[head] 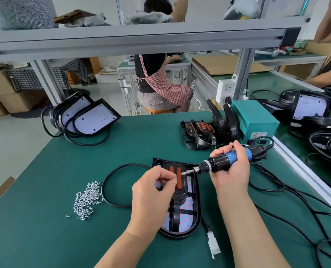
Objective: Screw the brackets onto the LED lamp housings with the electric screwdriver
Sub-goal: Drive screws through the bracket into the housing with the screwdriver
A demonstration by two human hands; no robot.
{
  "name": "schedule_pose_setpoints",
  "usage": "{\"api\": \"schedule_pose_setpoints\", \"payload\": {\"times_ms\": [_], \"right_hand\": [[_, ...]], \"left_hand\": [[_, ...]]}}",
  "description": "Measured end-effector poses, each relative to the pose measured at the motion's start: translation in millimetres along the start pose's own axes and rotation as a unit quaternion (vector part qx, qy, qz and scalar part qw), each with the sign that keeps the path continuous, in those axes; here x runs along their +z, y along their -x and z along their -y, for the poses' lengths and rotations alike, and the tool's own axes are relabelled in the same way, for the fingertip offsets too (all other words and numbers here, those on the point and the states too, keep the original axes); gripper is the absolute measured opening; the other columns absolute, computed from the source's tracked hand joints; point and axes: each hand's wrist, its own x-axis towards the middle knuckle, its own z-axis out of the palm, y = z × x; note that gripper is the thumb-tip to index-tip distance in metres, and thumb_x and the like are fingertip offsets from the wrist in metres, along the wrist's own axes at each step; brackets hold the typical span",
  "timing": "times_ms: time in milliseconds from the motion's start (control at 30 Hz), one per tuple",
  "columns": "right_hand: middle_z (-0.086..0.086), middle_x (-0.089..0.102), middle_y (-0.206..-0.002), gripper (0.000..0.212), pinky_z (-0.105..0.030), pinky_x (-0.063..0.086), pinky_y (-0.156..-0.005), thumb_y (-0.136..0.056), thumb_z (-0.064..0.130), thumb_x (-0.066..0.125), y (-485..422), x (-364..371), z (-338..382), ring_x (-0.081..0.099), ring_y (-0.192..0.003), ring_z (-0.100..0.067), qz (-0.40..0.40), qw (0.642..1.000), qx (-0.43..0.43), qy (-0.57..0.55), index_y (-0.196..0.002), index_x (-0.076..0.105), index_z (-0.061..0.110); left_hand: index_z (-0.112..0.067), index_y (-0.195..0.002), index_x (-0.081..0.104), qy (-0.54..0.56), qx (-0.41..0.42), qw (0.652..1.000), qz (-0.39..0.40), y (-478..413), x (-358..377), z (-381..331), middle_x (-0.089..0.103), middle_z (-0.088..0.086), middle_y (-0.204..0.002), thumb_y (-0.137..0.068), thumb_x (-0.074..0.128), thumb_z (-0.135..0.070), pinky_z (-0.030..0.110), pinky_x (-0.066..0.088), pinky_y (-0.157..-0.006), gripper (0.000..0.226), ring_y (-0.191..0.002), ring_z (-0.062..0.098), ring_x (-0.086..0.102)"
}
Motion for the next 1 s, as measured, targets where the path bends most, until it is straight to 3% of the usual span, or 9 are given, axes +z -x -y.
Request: {"api": "schedule_pose_setpoints", "payload": {"times_ms": [233, 433, 633, 800, 1000], "right_hand": [[0.004, 0.056, -0.068, 0.017, -0.020, 0.049, -0.057, -0.091, 0.012, 0.071, 2.9, 1.5, -7.3, 0.055, -0.051, -0.008, -0.005, 1.000, 0.014, 0.003, -0.082, 0.056, 0.015], [0.004, 0.056, -0.068, 0.017, -0.021, 0.049, -0.061, -0.090, 0.012, 0.071, 2.8, 1.2, -7.3, 0.055, -0.053, -0.008, -0.007, 1.000, 0.011, 0.007, -0.083, 0.056, 0.015], [0.004, 0.054, -0.068, 0.018, -0.020, 0.047, -0.063, -0.091, 0.012, 0.070, 1.9, 0.2, -7.7, 0.053, -0.054, -0.008, -0.005, 1.000, 0.012, 0.008, -0.081, 0.055, 0.015], [0.005, 0.057, -0.066, 0.015, -0.020, 0.049, -0.062, -0.090, 0.012, 0.071, 2.6, -0.4, -7.1, 0.055, -0.053, -0.008, -0.004, 1.000, 0.010, 0.011, -0.088, 0.057, 0.015], [0.005, 0.056, -0.064, 0.015, -0.020, 0.049, -0.058, -0.090, 0.012, 0.071, 4.0, 0.6, -9.0, 0.054, -0.050, -0.008, -0.007, 1.000, 0.013, 0.016, -0.086, 0.056, 0.016]], "left_hand": [[-0.031, -0.073, 0.069, 0.014, -0.007, 1.000, 0.003, -0.1, 0.6, 0.0, 0.062, -0.016, -0.062, -0.085, 0.075, -0.007, 0.008, 0.042, -0.059, 0.027, -0.058, -0.002, 0.051], [-0.033, -0.076, 0.069, 0.017, -0.007, 1.000, -0.005, 0.1, 1.4, 1.2, 0.064, -0.014, -0.066, -0.085, 0.075, -0.009, 0.008, 0.043, -0.062, 0.026, -0.062, -0.001, 0.053], [-0.029, -0.073, 0.070, 0.020, -0.013, 1.000, -0.011, -0.9, 3.0, 4.2, 0.065, -0.011, -0.066, -0.085, 0.076, -0.010, 0.009, 0.043, -0.061, 0.024, -0.061, 0.001, 0.053], [-0.033, -0.077, 0.068, 0.005, -0.003, 1.000, -0.012, -1.7, 3.4, 4.9, 0.065, -0.014, -0.066, -0.085, 0.075, -0.009, 0.008, 0.044, -0.062, 0.026, -0.068, 0.012, 0.058], [-0.029, -0.070, 0.068, -0.002, -0.008, 1.000, -0.017, -1.7, 3.1, 6.6, 0.066, -0.015, -0.066, -0.085, 0.075, -0.008, 0.008, 0.043, -0.063, 0.026, -0.068, 0.009, 0.058]]}}
